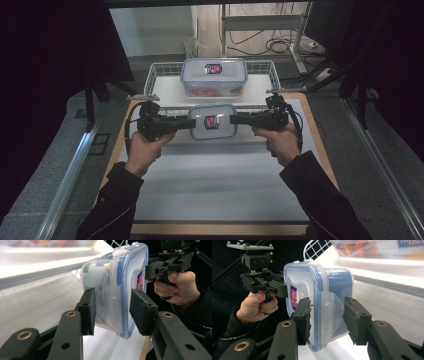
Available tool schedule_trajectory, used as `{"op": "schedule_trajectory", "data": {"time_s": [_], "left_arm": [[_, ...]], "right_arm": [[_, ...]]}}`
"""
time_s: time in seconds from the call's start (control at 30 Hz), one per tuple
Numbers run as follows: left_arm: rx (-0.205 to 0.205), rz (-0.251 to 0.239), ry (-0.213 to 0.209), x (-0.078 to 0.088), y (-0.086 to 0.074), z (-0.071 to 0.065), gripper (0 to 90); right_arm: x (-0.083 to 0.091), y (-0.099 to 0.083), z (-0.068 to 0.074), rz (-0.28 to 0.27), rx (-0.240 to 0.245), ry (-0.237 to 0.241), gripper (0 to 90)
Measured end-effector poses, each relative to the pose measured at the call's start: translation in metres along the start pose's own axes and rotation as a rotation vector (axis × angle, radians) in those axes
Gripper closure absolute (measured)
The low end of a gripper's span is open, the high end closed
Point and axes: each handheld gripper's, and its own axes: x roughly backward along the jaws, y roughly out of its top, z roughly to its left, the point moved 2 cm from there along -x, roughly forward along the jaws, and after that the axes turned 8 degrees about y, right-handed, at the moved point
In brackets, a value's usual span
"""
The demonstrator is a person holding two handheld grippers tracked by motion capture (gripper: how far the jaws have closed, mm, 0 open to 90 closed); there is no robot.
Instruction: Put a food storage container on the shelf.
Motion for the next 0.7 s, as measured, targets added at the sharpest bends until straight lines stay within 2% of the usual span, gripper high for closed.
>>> {"op": "schedule_trajectory", "data": {"time_s": [0.7], "left_arm": [[-0.011,-0.028,0.003,0.005,0.044,0.008,57.4]], "right_arm": [[0.0,0.044,0.0,-0.037,0.015,-0.004,58.1]]}}
